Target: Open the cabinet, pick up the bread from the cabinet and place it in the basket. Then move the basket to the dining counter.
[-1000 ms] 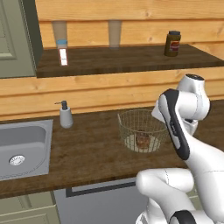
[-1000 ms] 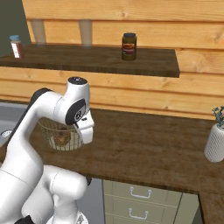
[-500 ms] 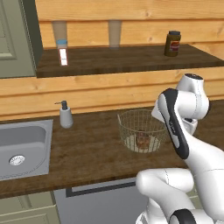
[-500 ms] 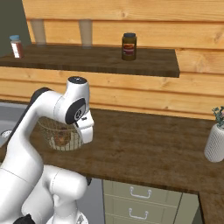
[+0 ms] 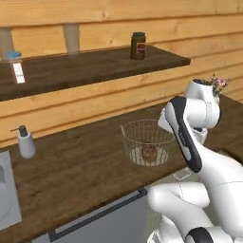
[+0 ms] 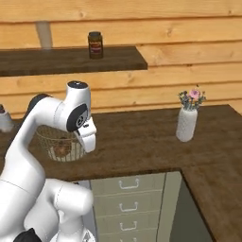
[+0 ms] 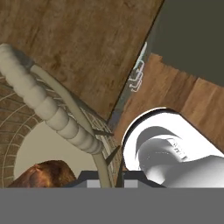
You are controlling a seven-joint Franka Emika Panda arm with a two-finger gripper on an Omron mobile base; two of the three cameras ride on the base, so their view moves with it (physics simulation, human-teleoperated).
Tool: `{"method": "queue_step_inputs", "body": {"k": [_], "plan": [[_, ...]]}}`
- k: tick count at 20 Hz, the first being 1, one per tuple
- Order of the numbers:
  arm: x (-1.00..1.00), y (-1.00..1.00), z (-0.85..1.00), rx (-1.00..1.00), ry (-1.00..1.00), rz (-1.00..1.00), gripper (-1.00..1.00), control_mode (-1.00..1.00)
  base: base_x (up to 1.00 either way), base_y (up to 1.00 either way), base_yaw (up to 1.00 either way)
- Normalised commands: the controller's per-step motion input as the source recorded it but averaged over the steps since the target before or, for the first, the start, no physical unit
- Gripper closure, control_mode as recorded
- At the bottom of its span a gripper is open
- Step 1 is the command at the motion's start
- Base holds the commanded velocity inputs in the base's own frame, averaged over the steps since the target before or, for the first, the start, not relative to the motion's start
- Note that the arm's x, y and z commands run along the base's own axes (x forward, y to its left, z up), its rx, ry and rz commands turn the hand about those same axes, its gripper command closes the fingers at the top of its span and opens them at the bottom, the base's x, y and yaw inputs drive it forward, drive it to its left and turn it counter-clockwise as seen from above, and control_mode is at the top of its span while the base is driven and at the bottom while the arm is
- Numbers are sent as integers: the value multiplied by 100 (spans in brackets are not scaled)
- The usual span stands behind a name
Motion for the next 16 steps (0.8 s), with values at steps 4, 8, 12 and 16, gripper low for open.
{"method": "queue_step_inputs", "body": {"k": [4, 8, 12, 16], "plan": [[0, 0, 0, 0, 0, 0, 100, 100, -49, -18, -67], [0, 0, 0, 0, 0, 0, 100, 100, -33, -8, -66], [0, 0, 0, 0, 0, 0, 100, 100, -9, -25, -57], [0, 0, 0, 0, 0, 0, 100, 100, -8, -56, -52]]}}
